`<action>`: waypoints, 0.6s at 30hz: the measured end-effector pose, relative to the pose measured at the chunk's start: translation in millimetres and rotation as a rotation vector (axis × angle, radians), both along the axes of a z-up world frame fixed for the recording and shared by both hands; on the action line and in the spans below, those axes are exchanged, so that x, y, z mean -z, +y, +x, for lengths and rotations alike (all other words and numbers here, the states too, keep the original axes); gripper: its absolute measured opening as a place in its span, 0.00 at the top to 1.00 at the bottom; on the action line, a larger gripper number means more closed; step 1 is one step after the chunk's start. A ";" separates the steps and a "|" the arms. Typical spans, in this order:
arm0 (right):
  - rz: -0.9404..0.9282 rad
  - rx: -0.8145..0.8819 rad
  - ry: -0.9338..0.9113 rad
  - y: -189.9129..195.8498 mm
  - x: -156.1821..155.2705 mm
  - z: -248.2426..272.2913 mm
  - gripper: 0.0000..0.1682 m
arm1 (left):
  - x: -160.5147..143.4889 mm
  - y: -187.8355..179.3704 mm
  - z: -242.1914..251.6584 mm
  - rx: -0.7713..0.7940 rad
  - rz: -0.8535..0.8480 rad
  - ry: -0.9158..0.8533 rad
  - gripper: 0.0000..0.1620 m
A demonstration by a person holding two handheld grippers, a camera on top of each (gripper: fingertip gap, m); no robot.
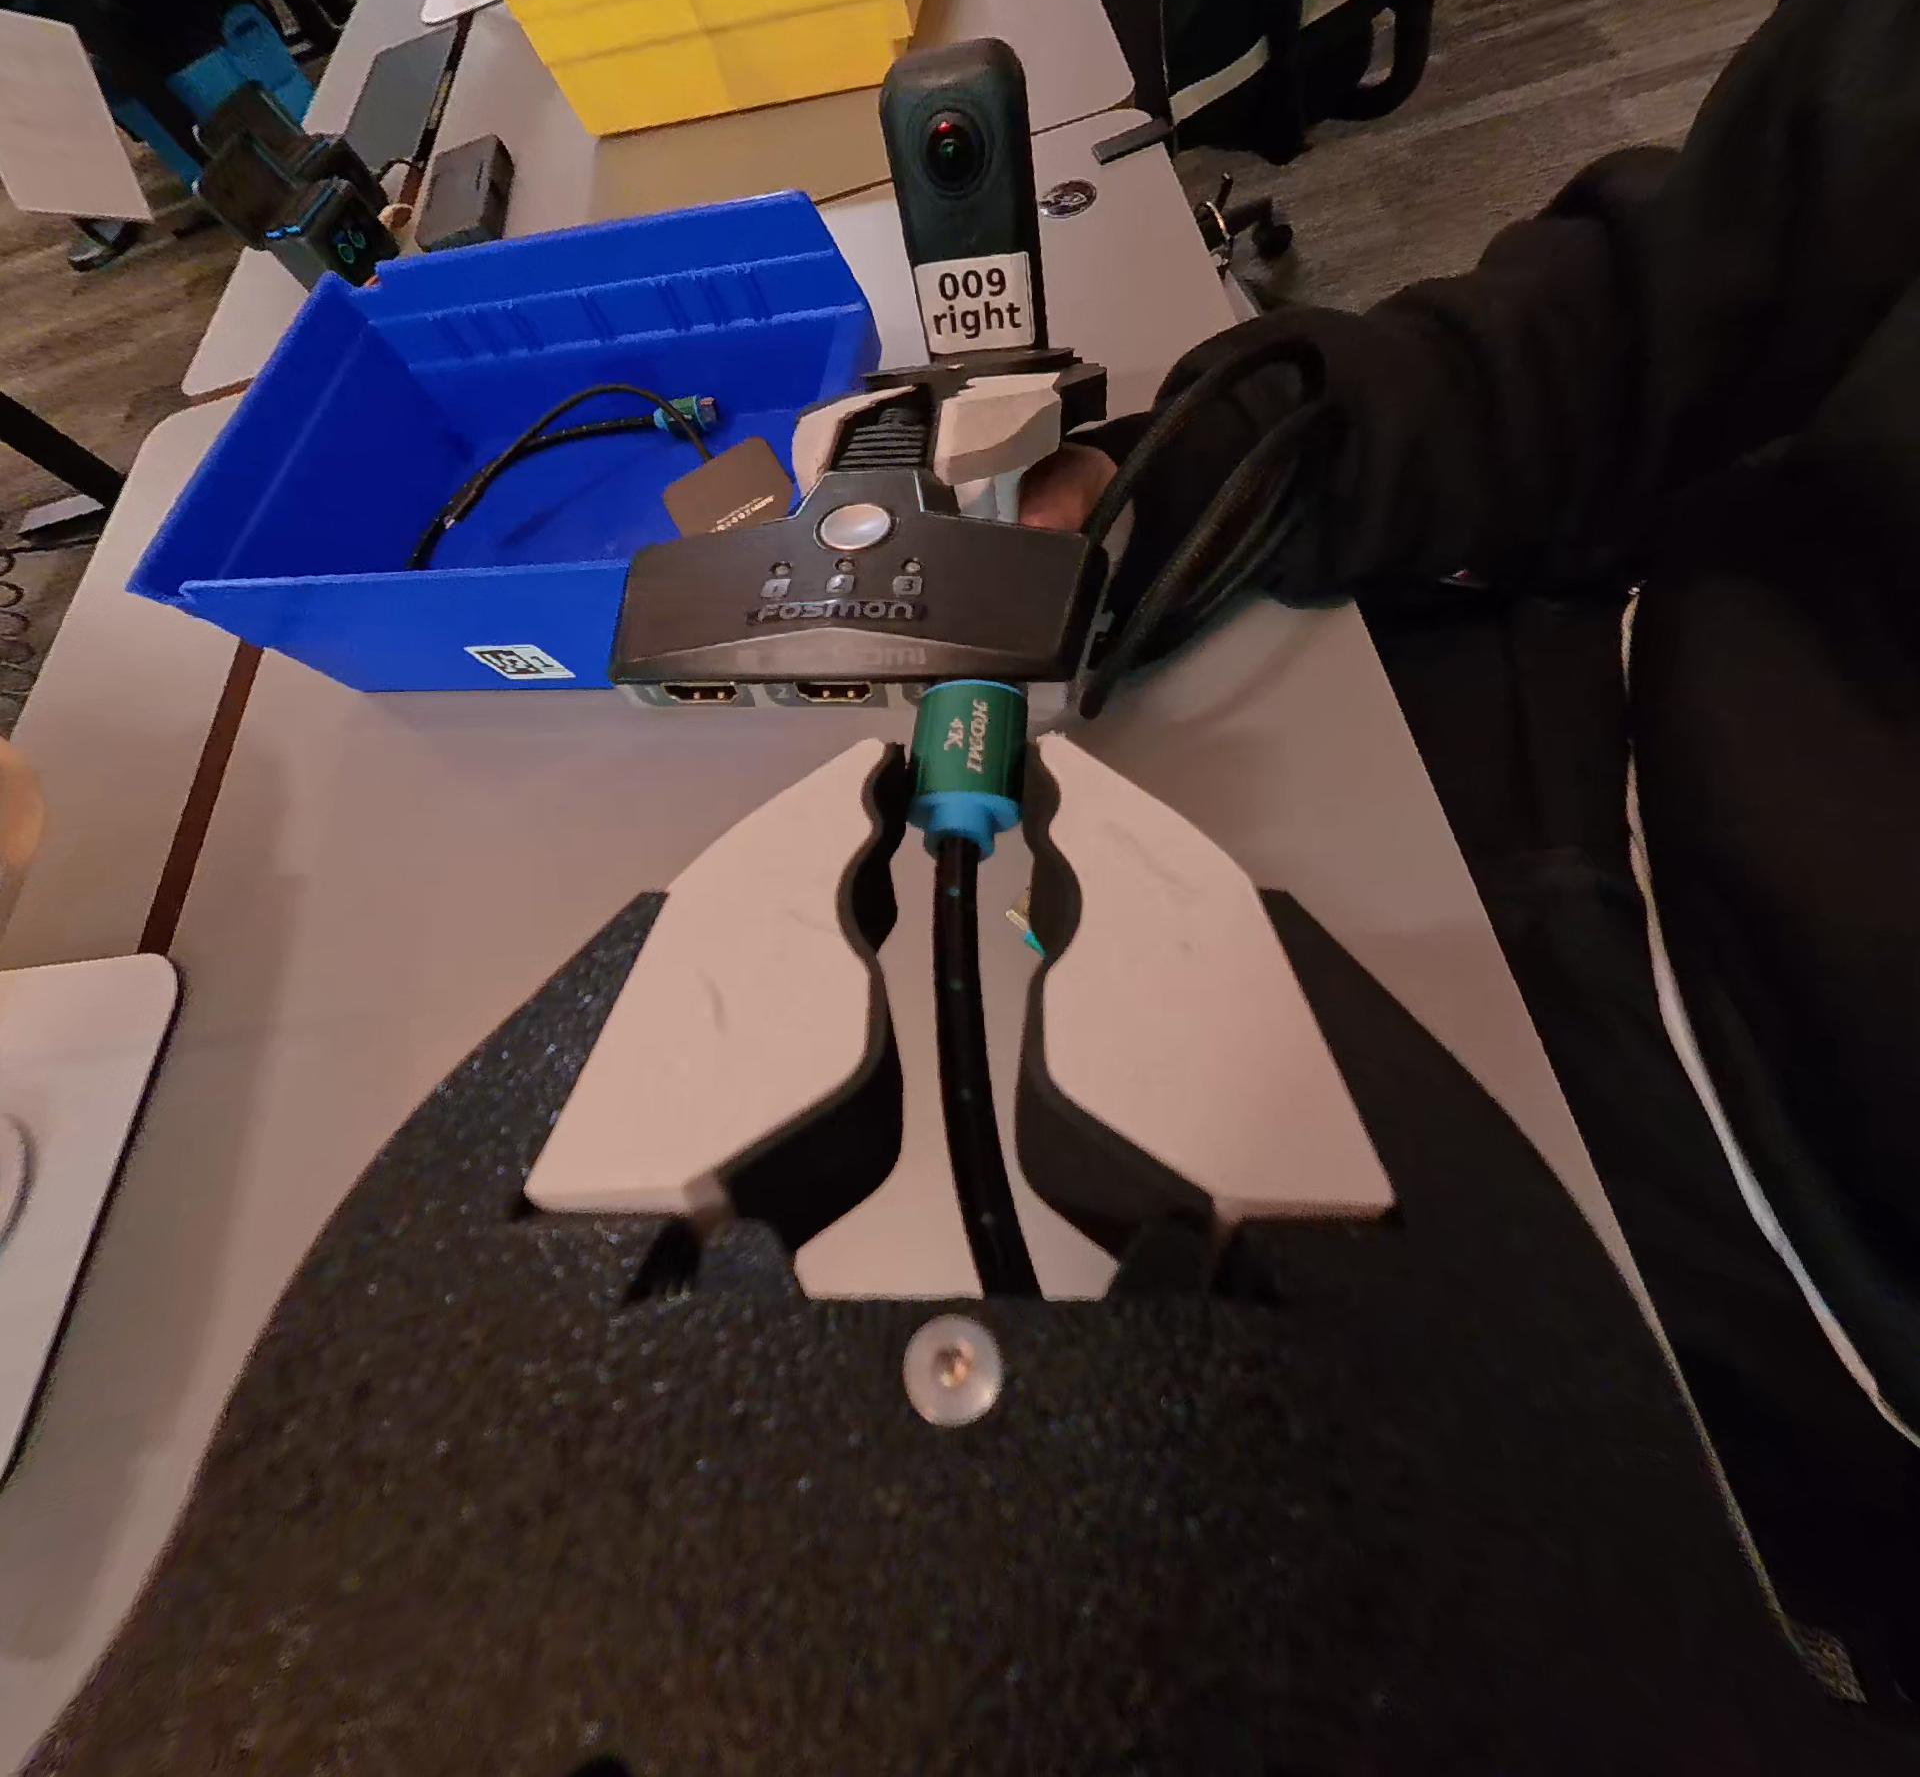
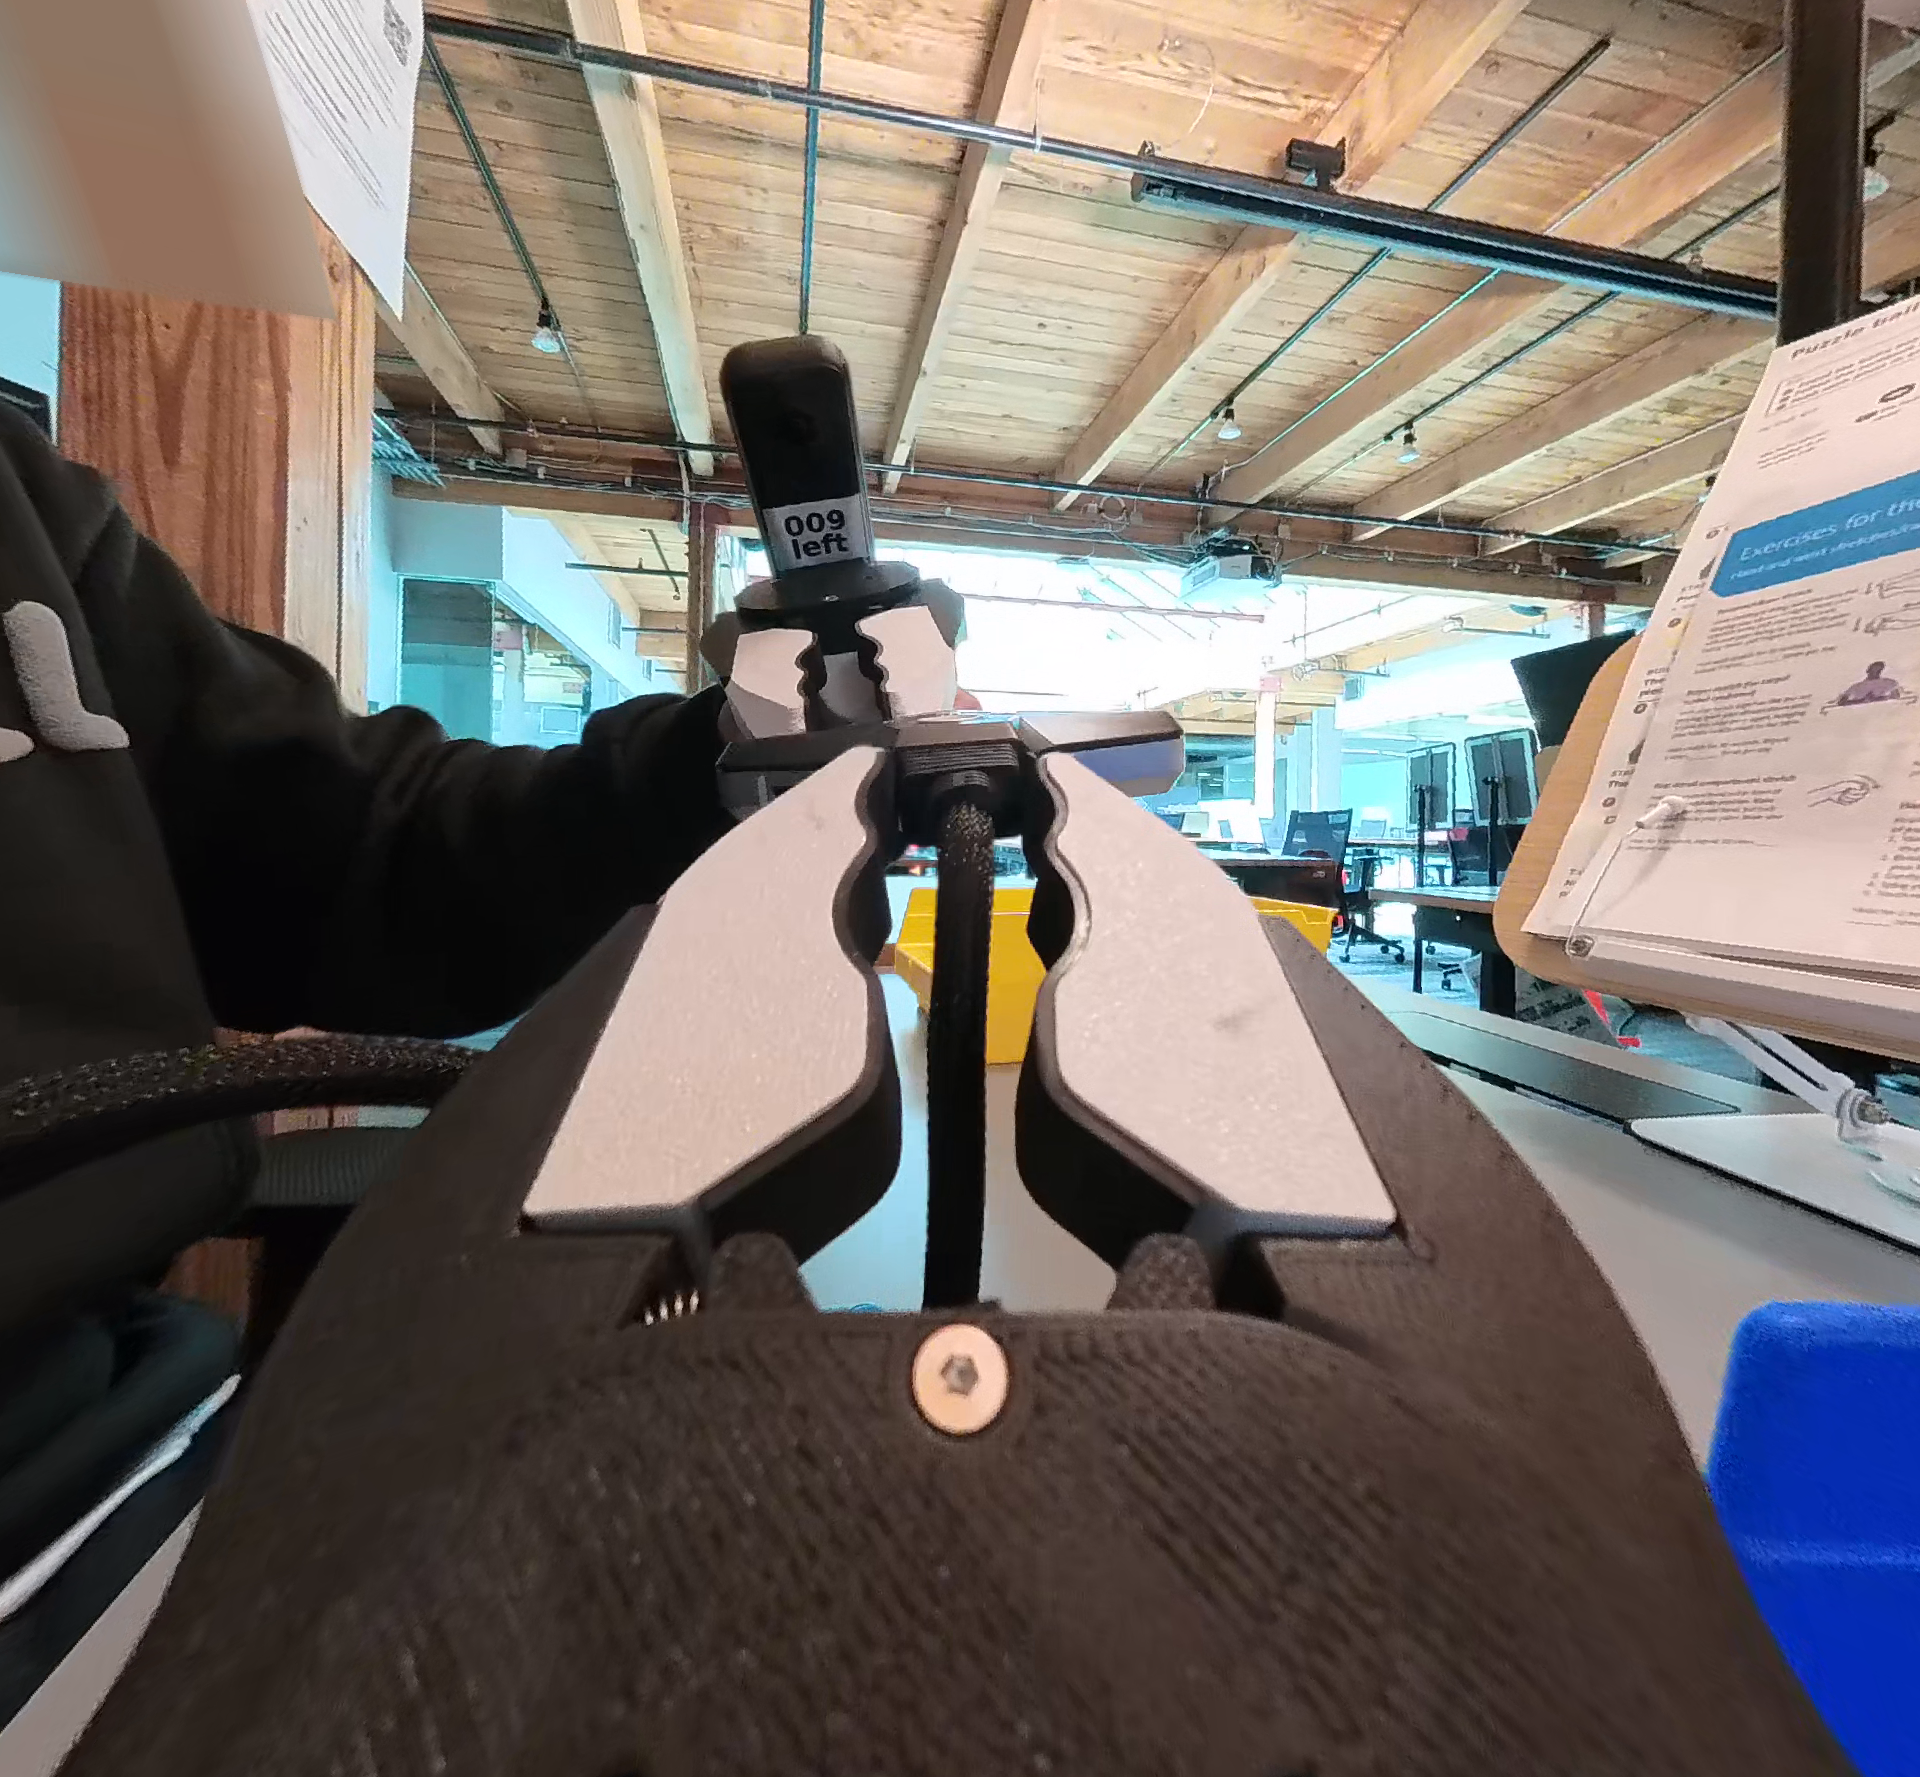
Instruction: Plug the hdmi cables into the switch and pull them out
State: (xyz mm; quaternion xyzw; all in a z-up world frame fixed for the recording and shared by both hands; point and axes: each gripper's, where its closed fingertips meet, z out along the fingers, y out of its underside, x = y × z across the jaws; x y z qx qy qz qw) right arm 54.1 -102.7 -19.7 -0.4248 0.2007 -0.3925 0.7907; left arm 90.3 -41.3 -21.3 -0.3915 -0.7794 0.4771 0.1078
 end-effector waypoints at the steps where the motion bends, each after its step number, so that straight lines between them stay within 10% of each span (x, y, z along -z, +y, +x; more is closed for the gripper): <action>1: 0.004 -0.003 -0.001 -0.1 -0.1 -0.2 0.86 | 0.2 -0.2 -0.4 -0.004 -0.001 0.002 0.87; 11: 0.122 0.057 -0.019 -28.2 -5.0 -4.2 0.86 | -60.1 -4.3 44.4 -0.266 -0.304 0.070 0.72; 18: 0.144 0.050 -0.011 -30.8 -4.6 -2.8 0.87 | -39.8 81.0 278.4 -1.149 -0.145 -0.058 0.74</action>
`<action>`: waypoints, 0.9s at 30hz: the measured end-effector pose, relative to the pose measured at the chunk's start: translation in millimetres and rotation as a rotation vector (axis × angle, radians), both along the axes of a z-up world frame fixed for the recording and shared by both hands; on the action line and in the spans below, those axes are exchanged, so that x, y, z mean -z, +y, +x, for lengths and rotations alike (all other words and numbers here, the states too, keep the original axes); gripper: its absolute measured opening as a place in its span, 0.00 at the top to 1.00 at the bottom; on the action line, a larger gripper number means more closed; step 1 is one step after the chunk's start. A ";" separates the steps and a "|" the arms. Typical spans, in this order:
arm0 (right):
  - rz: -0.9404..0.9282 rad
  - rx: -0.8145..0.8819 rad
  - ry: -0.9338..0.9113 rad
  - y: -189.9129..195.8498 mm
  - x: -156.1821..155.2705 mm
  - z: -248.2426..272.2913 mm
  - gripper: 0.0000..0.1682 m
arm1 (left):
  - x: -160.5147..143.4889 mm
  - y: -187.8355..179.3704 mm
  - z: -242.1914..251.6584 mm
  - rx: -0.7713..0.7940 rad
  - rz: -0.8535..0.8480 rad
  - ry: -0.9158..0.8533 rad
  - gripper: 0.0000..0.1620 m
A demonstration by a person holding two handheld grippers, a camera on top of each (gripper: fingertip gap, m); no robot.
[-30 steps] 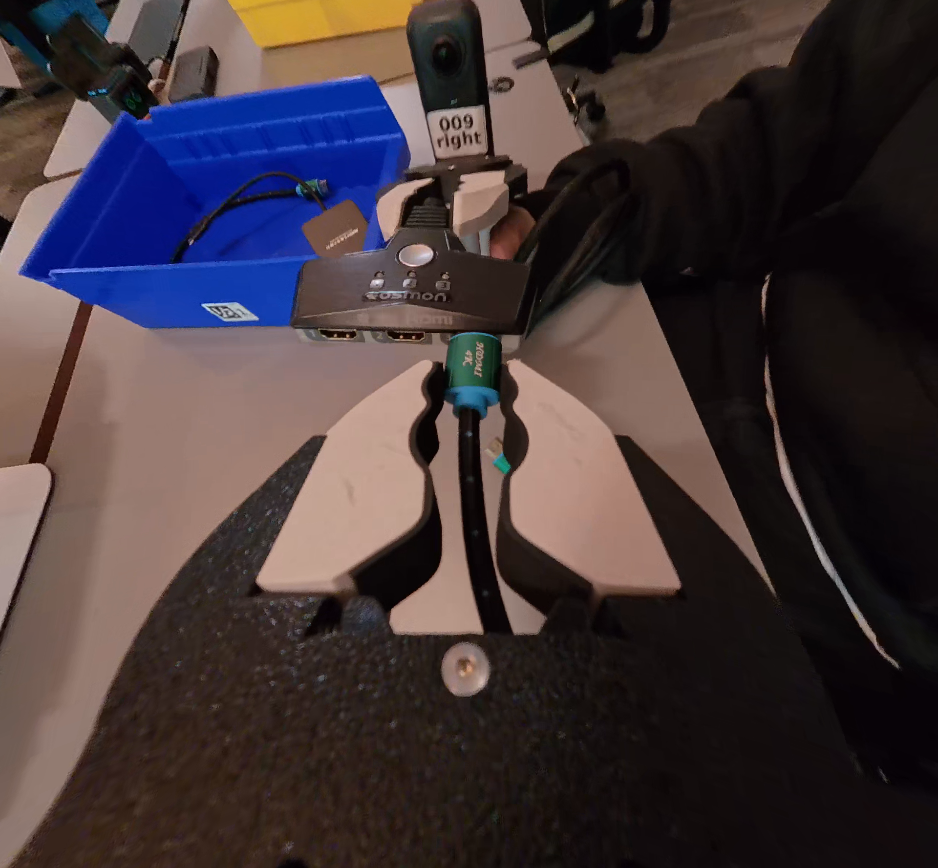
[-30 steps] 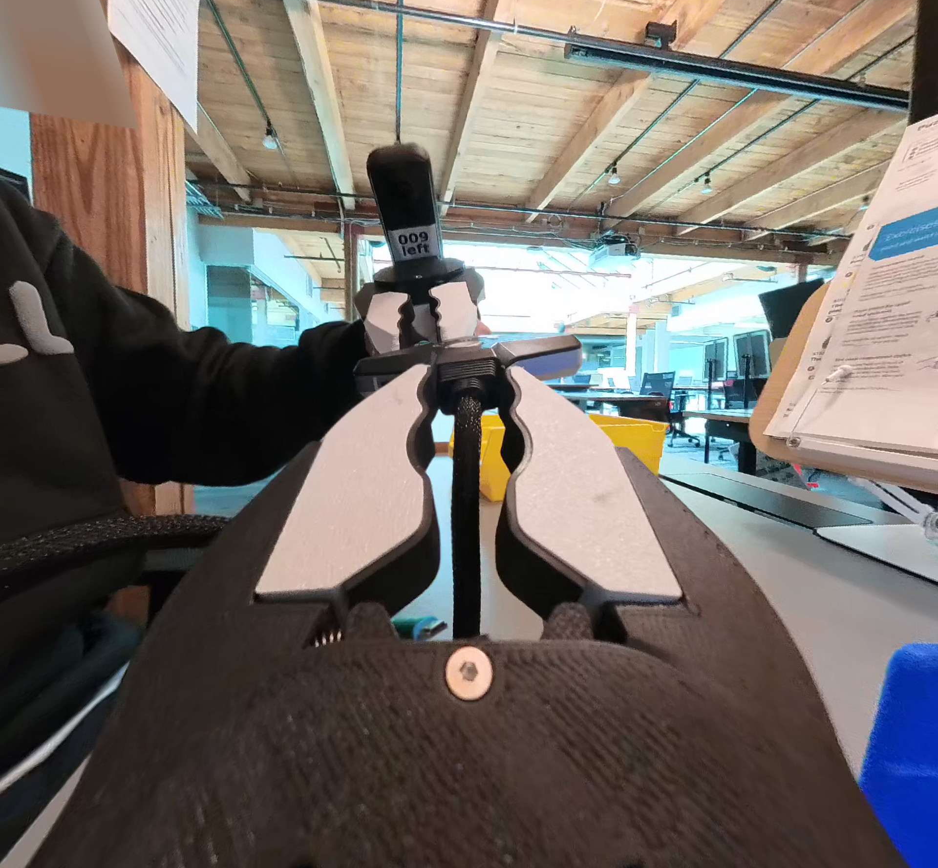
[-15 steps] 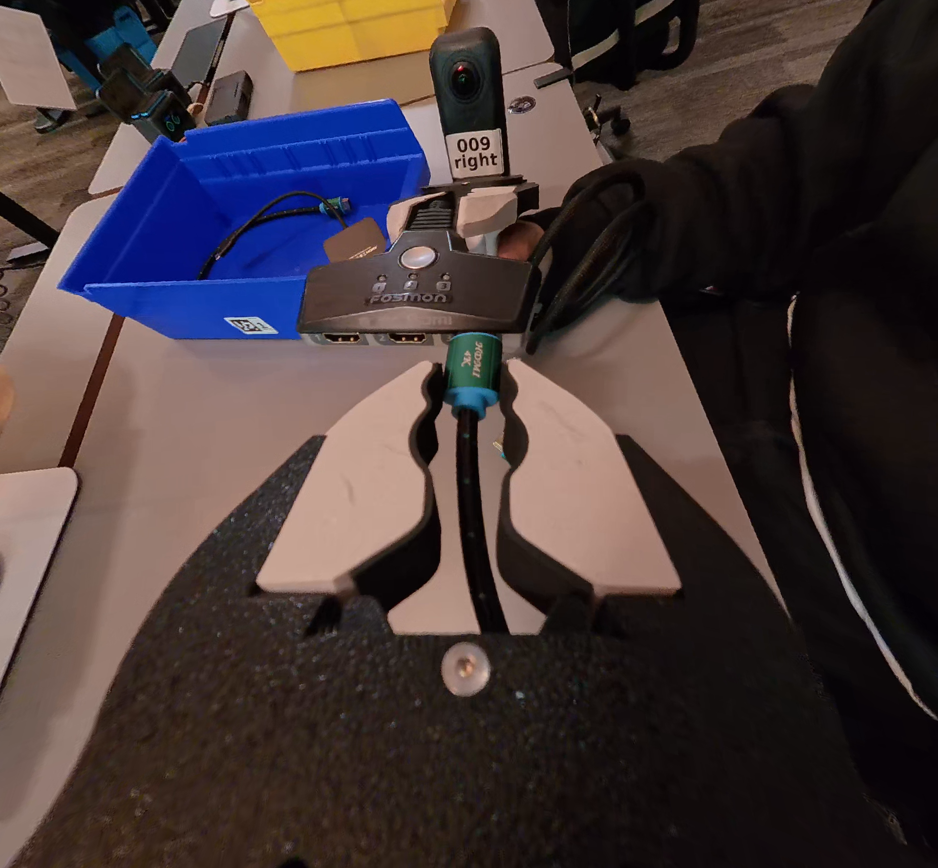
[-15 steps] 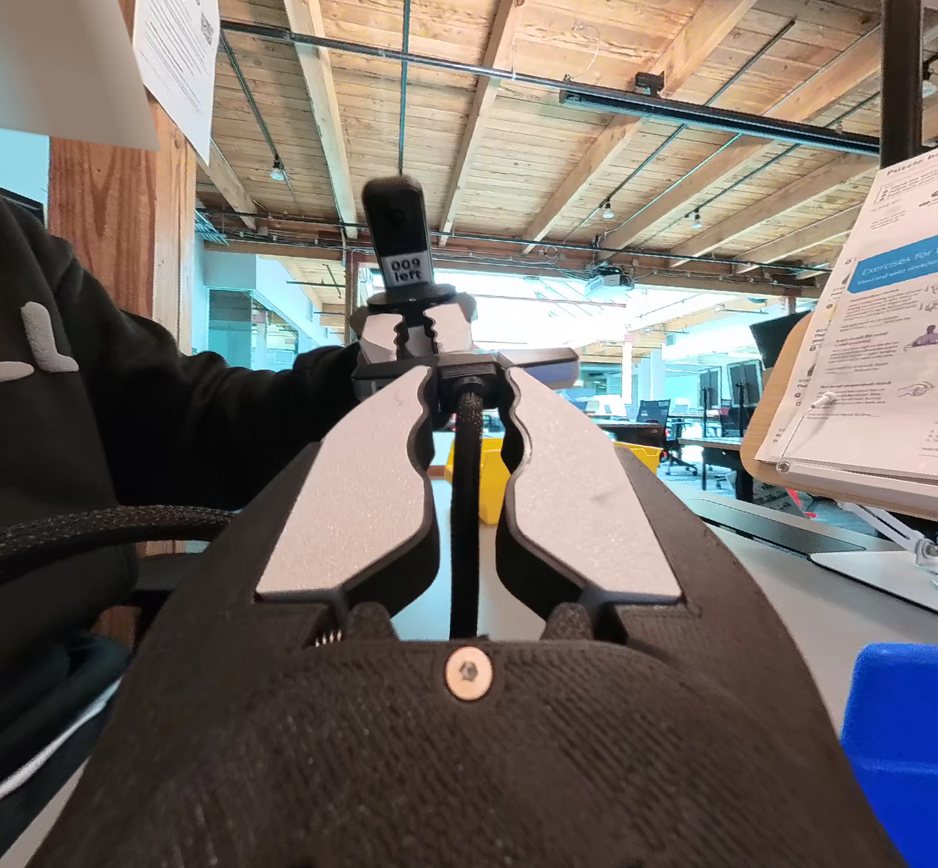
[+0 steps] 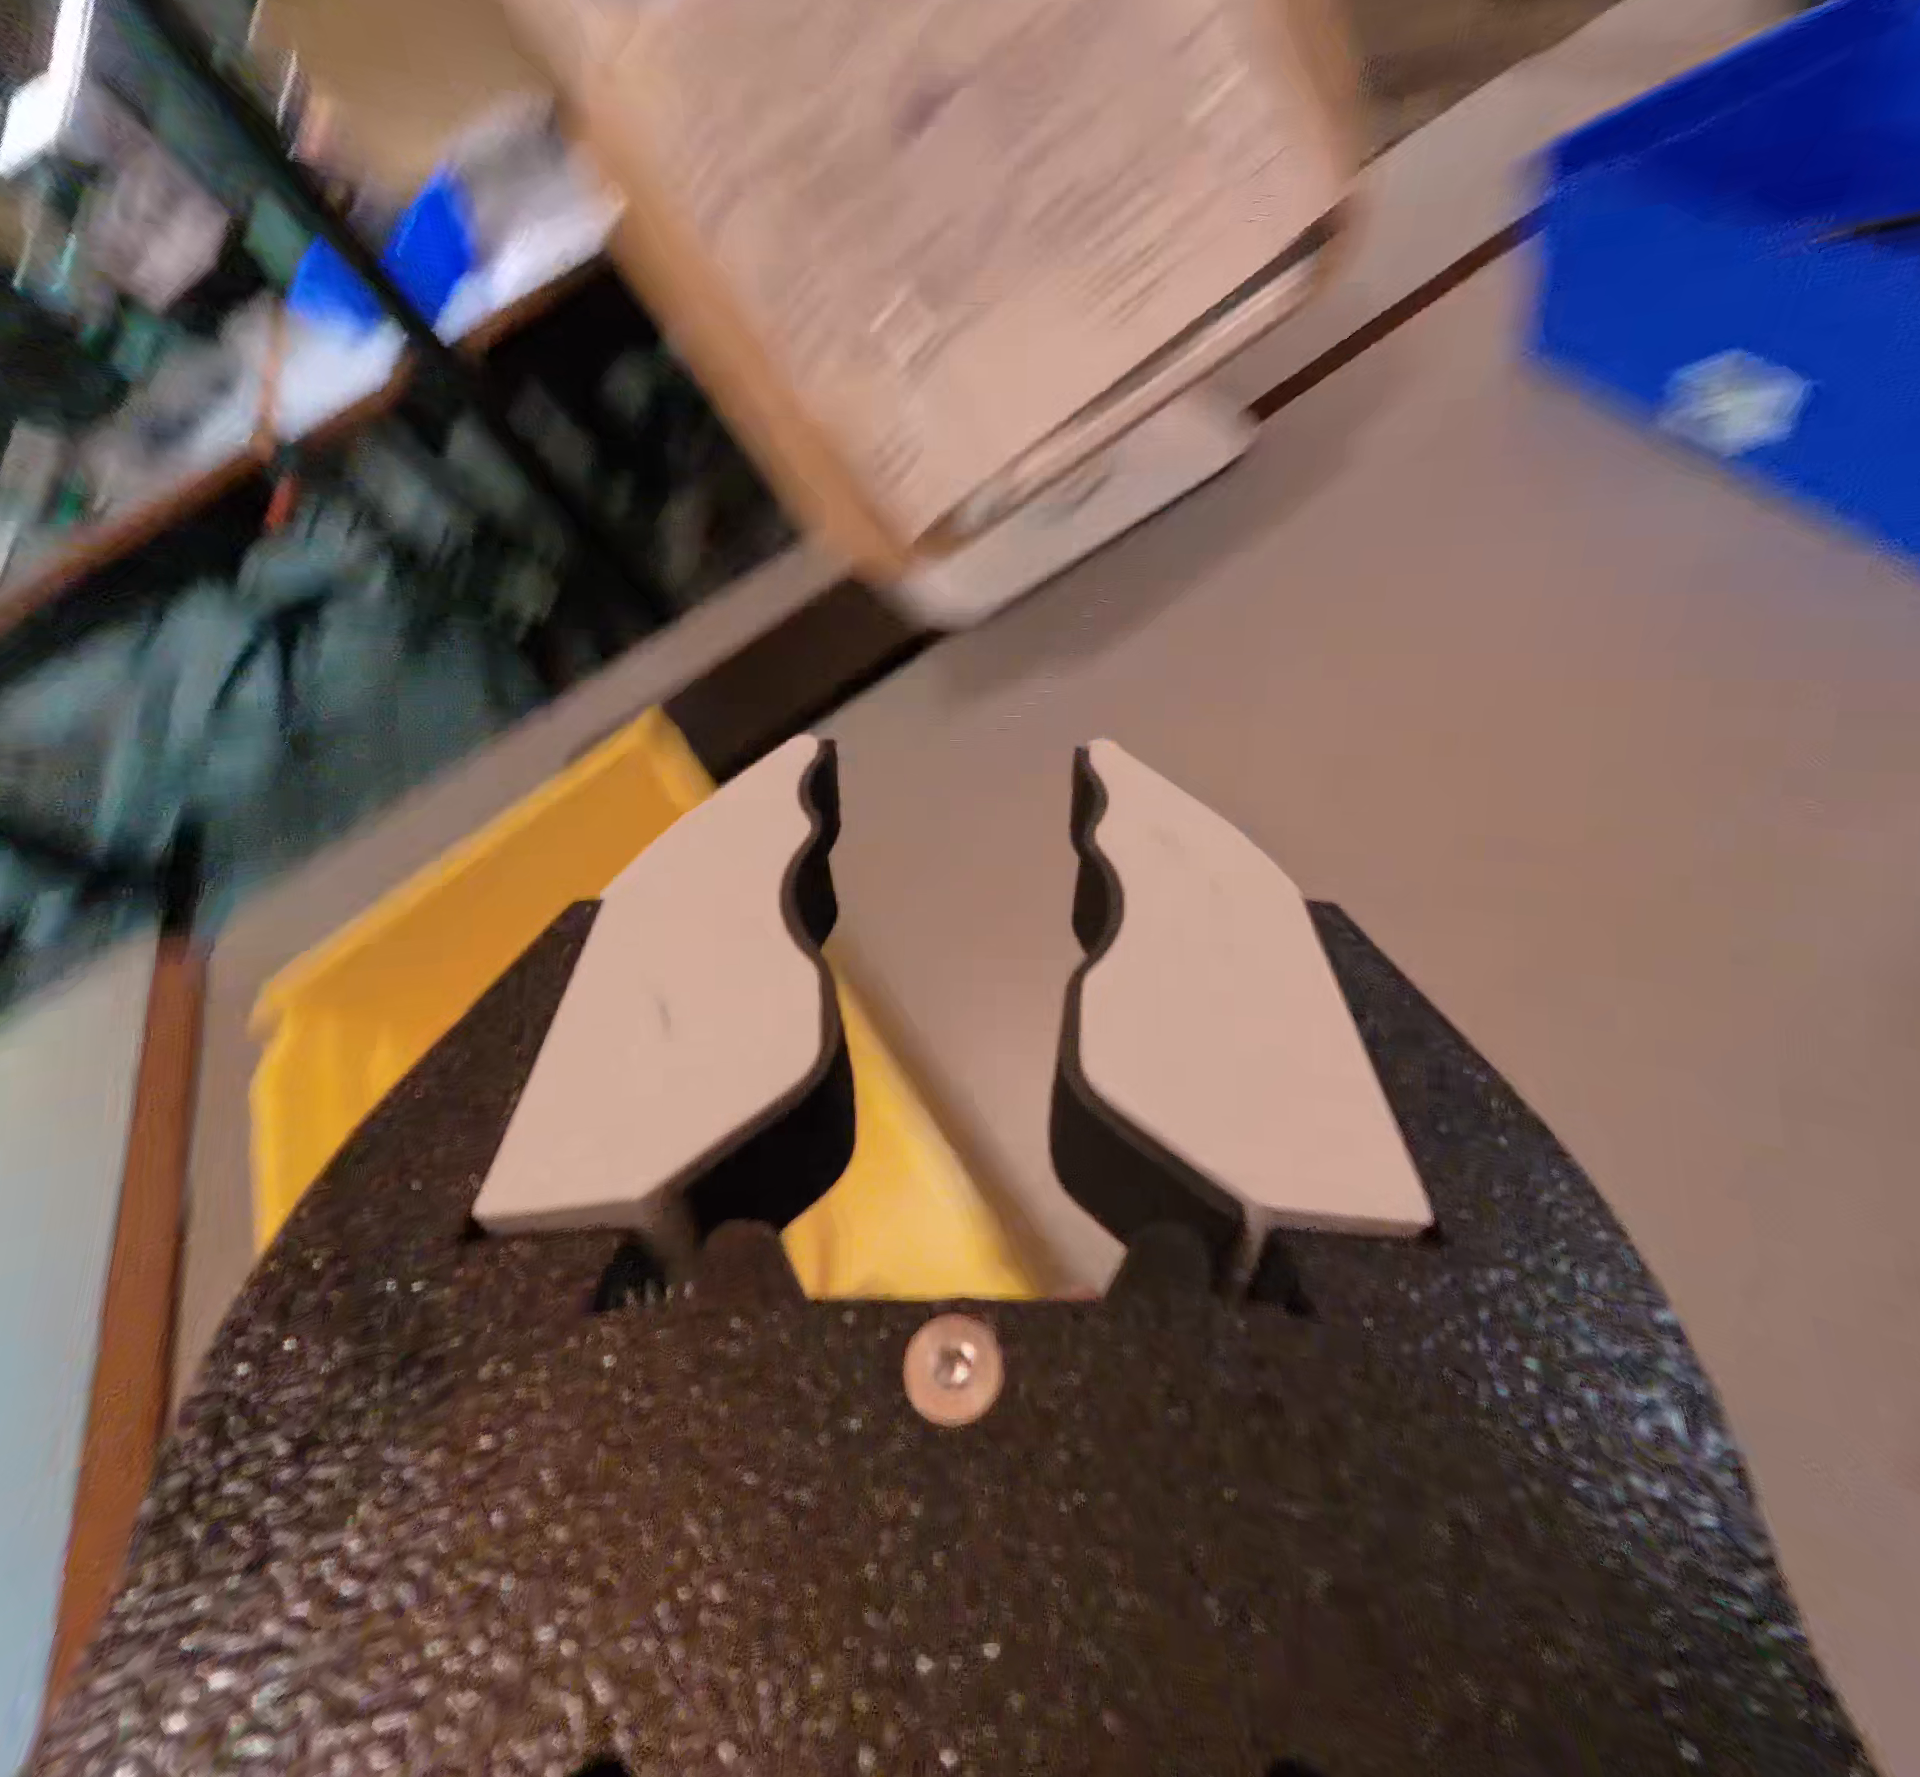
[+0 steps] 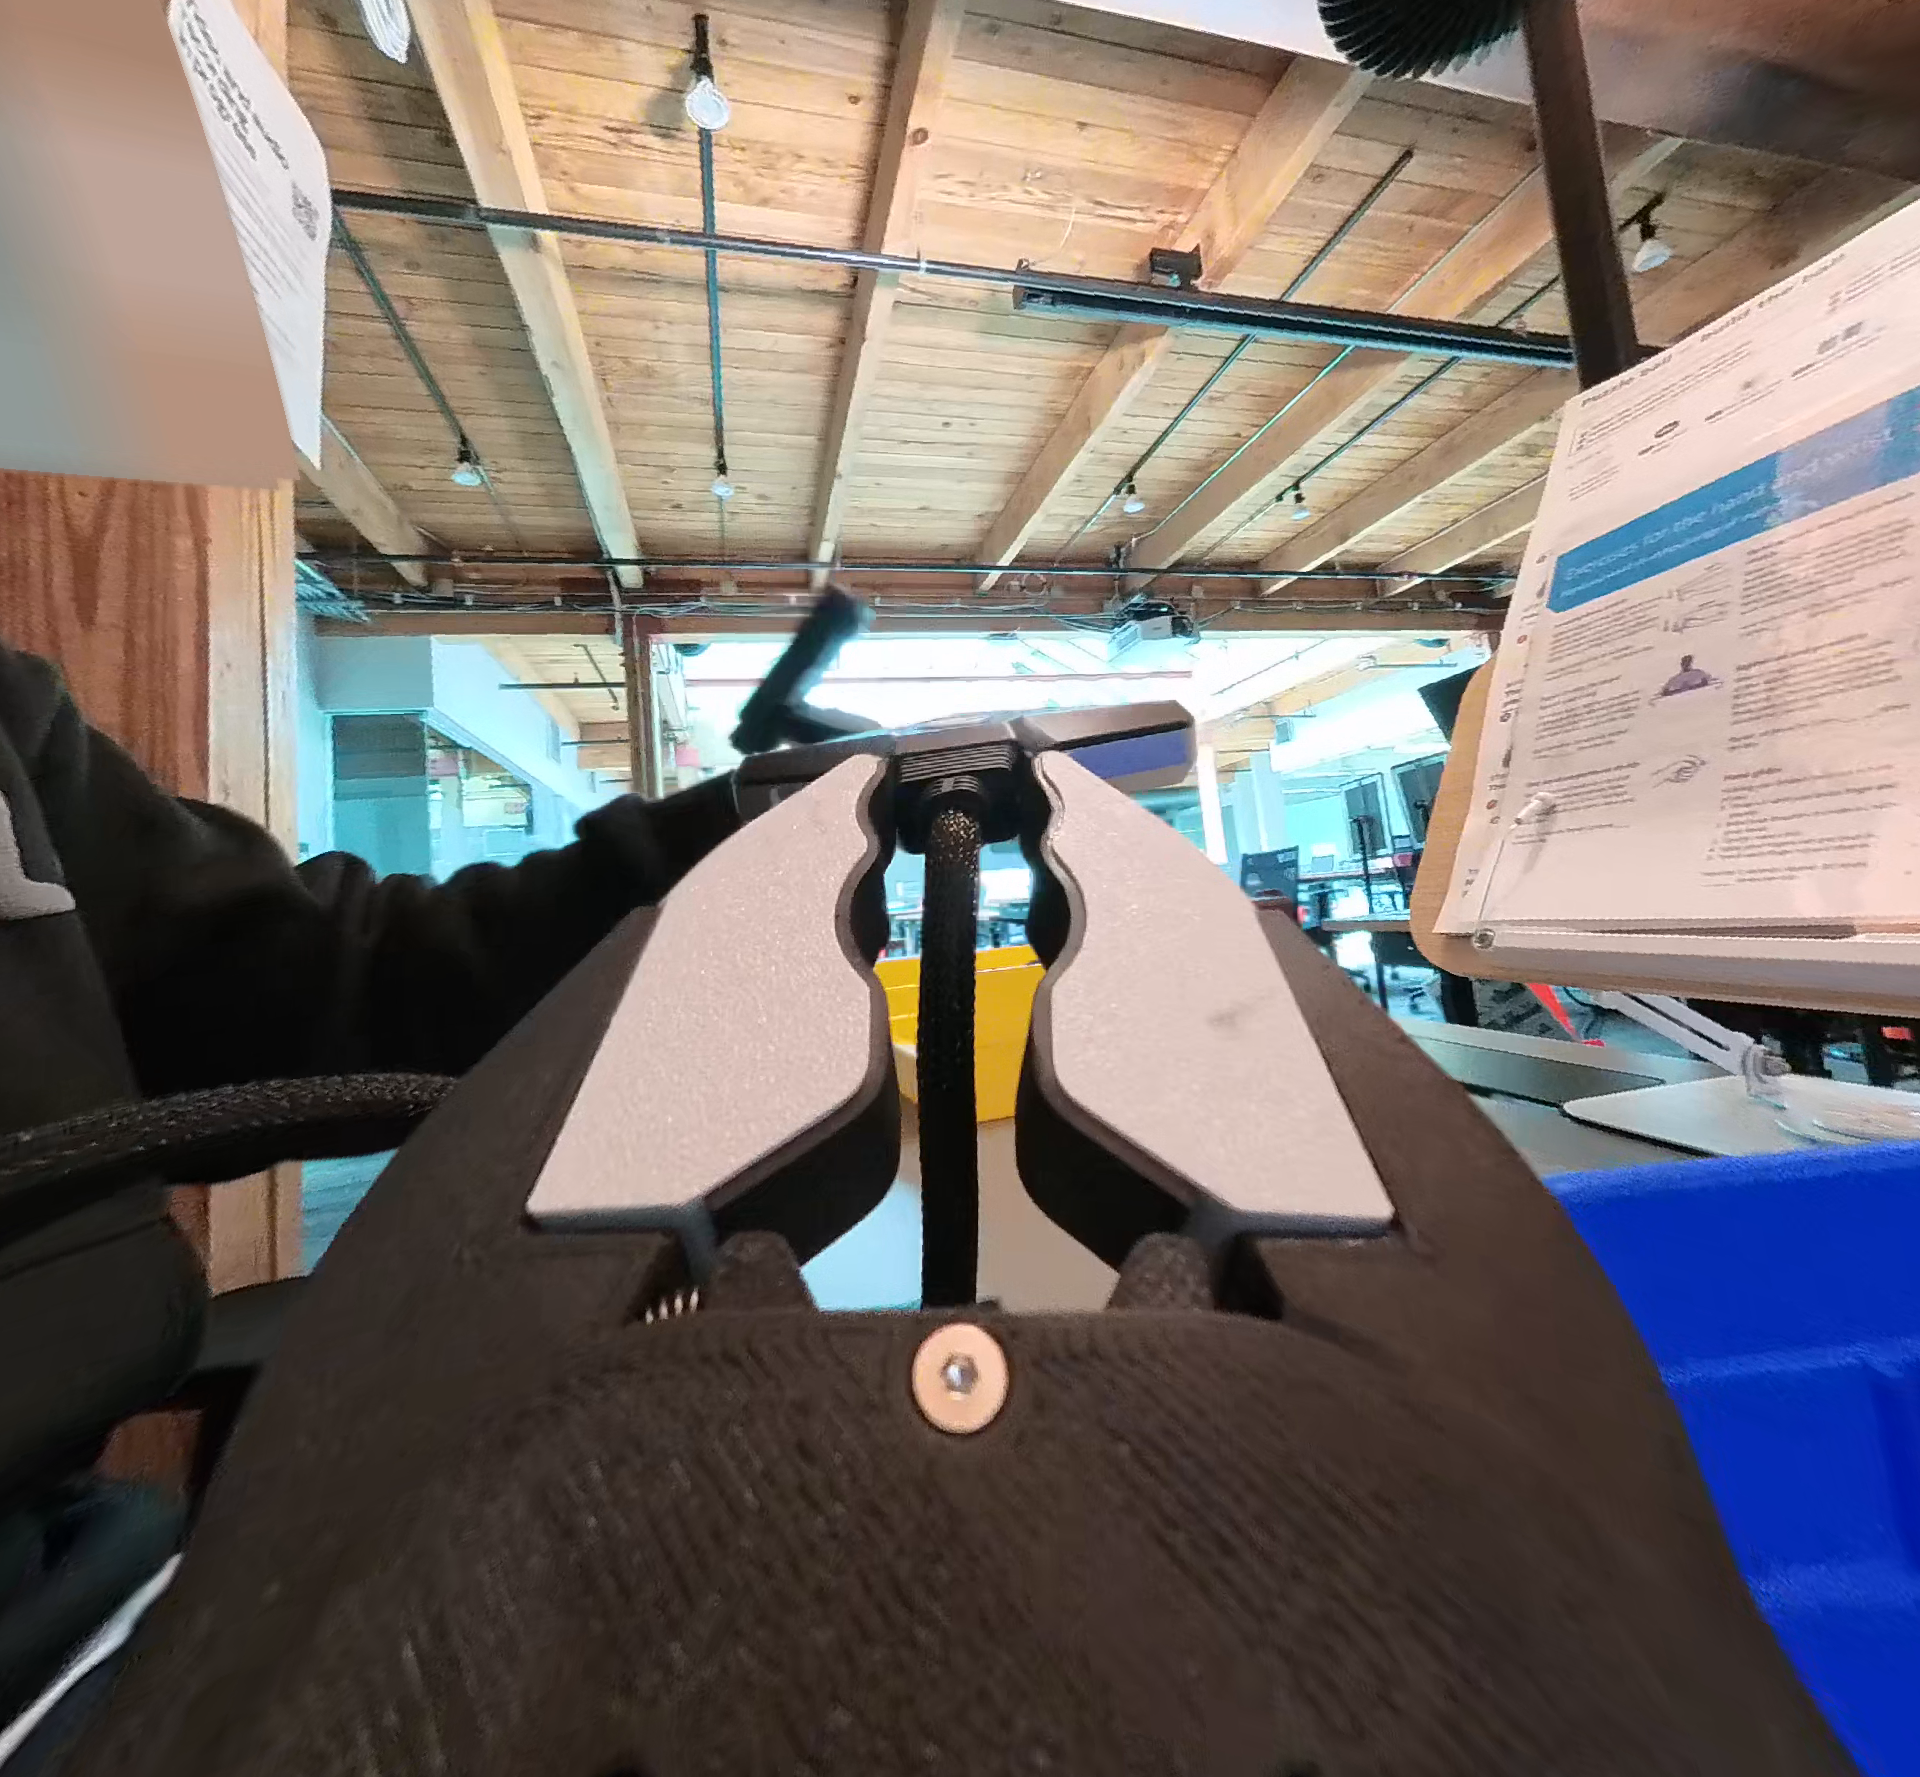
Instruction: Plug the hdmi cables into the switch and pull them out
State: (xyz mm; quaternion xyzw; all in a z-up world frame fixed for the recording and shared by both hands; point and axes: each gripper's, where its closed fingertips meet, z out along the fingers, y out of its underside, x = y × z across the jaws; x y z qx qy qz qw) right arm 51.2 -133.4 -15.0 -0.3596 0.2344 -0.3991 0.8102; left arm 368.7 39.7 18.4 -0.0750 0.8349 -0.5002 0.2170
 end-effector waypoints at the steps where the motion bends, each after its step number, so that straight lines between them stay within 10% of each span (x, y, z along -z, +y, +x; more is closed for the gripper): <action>1: -0.006 -0.010 -0.001 2.3 0.0 0.1 0.86 | 19.7 18.9 28.0 -0.098 0.053 0.067 0.74; 6: -0.021 -0.036 0.008 7.8 1.4 0.8 0.87 | 106.1 61.9 87.7 -0.240 0.127 0.391 0.75; 12: -0.006 -0.033 0.010 5.0 1.9 0.3 0.87 | 153.3 64.7 112.2 -0.263 0.312 0.386 0.77; 21: -0.019 -0.043 0.015 8.3 2.8 1.0 0.87 | 155.0 56.8 112.0 -0.244 0.292 0.408 0.94; 27: -0.025 -0.050 0.016 10.3 2.8 1.2 0.87 | 86.6 48.4 99.1 -0.221 0.107 0.293 0.96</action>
